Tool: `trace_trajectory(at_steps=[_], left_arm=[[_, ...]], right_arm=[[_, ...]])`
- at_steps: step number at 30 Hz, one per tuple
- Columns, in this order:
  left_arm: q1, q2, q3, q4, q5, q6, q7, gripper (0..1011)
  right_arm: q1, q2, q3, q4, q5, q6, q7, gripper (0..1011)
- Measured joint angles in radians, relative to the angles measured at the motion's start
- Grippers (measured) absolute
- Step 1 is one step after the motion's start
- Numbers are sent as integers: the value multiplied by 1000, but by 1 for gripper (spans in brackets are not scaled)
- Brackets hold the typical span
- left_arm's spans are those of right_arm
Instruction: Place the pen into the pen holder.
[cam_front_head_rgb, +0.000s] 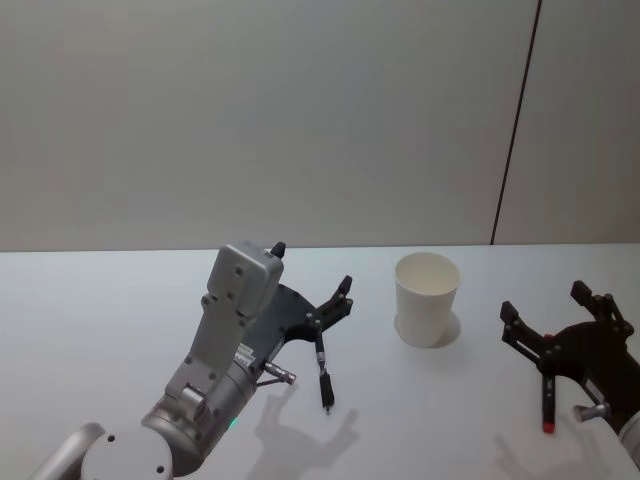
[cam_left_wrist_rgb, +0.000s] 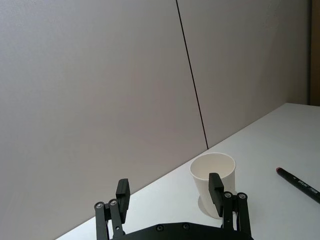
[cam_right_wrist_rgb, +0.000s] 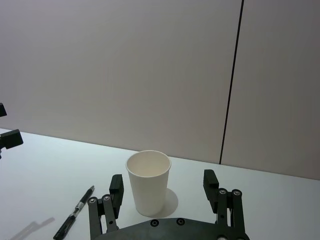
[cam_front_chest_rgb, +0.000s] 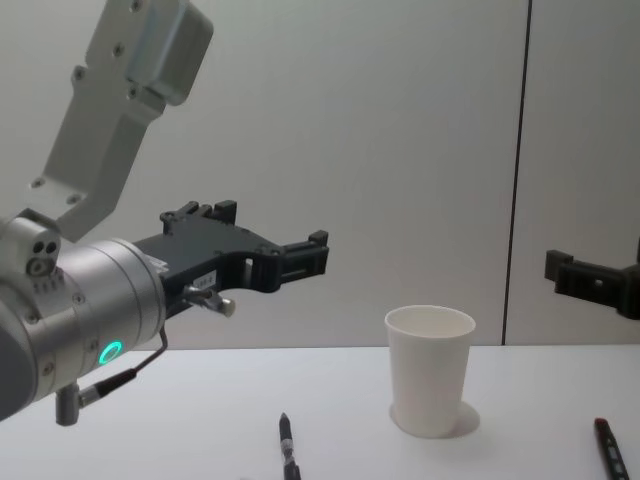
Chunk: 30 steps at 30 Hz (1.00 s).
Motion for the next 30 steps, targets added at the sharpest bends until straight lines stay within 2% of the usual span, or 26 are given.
trace_trajectory(at_steps=[30], left_arm=[[0,0,0,0,0,0,0,1004]], right_arm=[[0,0,0,0,0,0,0,1001]])
